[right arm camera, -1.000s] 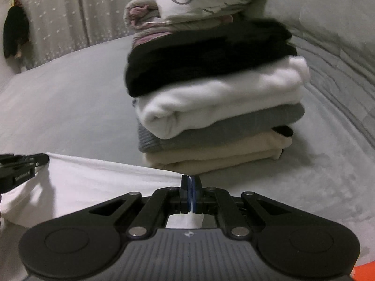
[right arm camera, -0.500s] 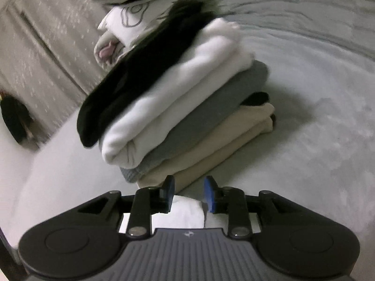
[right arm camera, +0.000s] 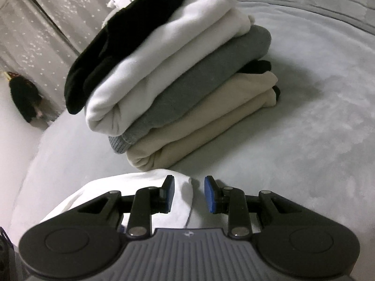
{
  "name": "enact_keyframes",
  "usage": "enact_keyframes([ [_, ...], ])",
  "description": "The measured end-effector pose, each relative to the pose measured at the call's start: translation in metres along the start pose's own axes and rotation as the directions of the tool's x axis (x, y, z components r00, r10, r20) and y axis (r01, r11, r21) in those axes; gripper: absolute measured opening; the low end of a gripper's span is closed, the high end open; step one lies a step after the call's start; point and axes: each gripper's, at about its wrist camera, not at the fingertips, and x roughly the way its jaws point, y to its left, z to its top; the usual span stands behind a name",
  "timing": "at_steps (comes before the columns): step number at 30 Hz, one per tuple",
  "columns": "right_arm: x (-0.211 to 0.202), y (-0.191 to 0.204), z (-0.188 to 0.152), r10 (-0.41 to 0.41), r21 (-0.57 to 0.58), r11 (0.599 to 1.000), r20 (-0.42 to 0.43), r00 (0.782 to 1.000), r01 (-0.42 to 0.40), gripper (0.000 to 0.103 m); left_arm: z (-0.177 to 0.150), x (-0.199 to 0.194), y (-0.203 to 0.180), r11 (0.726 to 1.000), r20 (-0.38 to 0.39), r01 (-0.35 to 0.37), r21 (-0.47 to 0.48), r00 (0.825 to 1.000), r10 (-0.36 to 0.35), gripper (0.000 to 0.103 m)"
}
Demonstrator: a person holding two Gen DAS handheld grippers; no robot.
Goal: Fold clothes
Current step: 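Carry the folded garment toward the clothes stack with both grippers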
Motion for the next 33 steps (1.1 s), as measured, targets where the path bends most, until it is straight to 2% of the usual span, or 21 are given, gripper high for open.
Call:
enact_keyframes([
  [3, 0.005, -0.001, -0.004, 0.034, -0.033, 0.999, 0.008, 0.999, -0.034, 0.027, 0.004, 0.010, -0.015, 0.999, -0.005, -0.018, 0.026, 1.000, 0.018, 0.047],
  [4, 0.007, -0.001, -0.006, 0.040, -0.041, 0.998, 0.014, 0.999, -0.039, 0.013, 0.007, 0.013, -0.016, 1.000, -0.009, -0.022, 0.012, 1.000, 0.022, 0.040],
  [5, 0.007, -0.002, -0.006, 0.039, -0.037, 0.999, 0.021, 0.999, -0.038, 0.005, 0.010, 0.017, -0.018, 1.000, -0.012, -0.026, -0.002, 1.000, 0.026, 0.020],
  [6, 0.008, -0.003, -0.005, 0.038, -0.033, 0.999, 0.028, 0.999, -0.037, 0.005, 0.014, 0.020, -0.019, 0.999, -0.015, -0.033, -0.016, 0.999, 0.033, 0.009],
  [7, 0.009, -0.004, -0.005, 0.037, -0.028, 0.999, 0.035, 0.999, -0.036, 0.005, 0.017, 0.022, -0.021, 0.998, -0.018, -0.047, -0.034, 0.999, 0.047, 0.005],
  [8, 0.009, -0.005, -0.004, 0.036, -0.022, 0.999, 0.046, 0.998, -0.035, 0.005, 0.021, 0.024, -0.022, 0.997, -0.017, -0.057, -0.057, 0.998, 0.056, 0.005],
  [12, -0.005, -0.006, 0.006, 0.040, 0.011, 0.999, 0.130, 0.991, -0.042, 0.005, 0.034, 0.032, -0.024, 0.980, 0.017, -0.020, -0.197, 1.000, 0.024, 0.005],
  [16, -0.002, -0.010, 0.006, 0.001, 0.026, 1.000, 0.133, 0.991, -0.005, 0.005, 0.037, 0.036, -0.018, 0.958, 0.024, -0.009, -0.285, 1.000, 0.017, 0.005],
  [21, -0.001, -0.005, 0.003, -0.033, 0.035, 0.999, 0.108, 0.994, 0.029, 0.006, 0.038, 0.040, -0.008, 0.925, 0.025, -0.005, -0.380, 1.000, 0.015, 0.009],
  [22, -0.003, -0.003, 0.004, -0.030, 0.034, 0.999, 0.111, 0.993, 0.026, 0.008, 0.039, 0.041, -0.006, 0.917, 0.026, -0.004, -0.399, 1.000, 0.015, 0.016],
  [23, -0.005, -0.001, 0.004, -0.025, 0.035, 0.999, 0.113, 0.993, 0.021, 0.011, 0.039, 0.041, -0.004, 0.909, 0.026, -0.003, -0.417, 1.000, 0.015, 0.028],
  [24, -0.007, 0.001, 0.004, -0.016, 0.038, 0.999, 0.113, 0.993, 0.011, 0.020, 0.039, 0.040, -0.003, 0.904, 0.027, -0.004, -0.428, 0.999, 0.017, 0.033],
  [25, -0.010, 0.003, 0.004, -0.011, 0.037, 0.999, 0.115, 0.993, 0.007, 0.029, 0.039, 0.035, -0.003, 0.909, 0.032, -0.013, -0.416, 0.999, 0.029, 0.040],
  [27, -0.021, -0.001, 0.001, -0.009, 0.025, 1.000, 0.119, 0.993, 0.006, 0.034, 0.039, 0.022, -0.001, 0.915, 0.035, -0.033, -0.403, 0.998, 0.052, 0.044],
  [33, -0.028, 0.022, 0.001, -0.015, -0.032, 0.999, 0.104, 0.994, 0.019, 0.034, 0.034, -0.020, 0.014, 0.916, 0.028, -0.099, -0.389, 0.993, 0.119, 0.056],
])
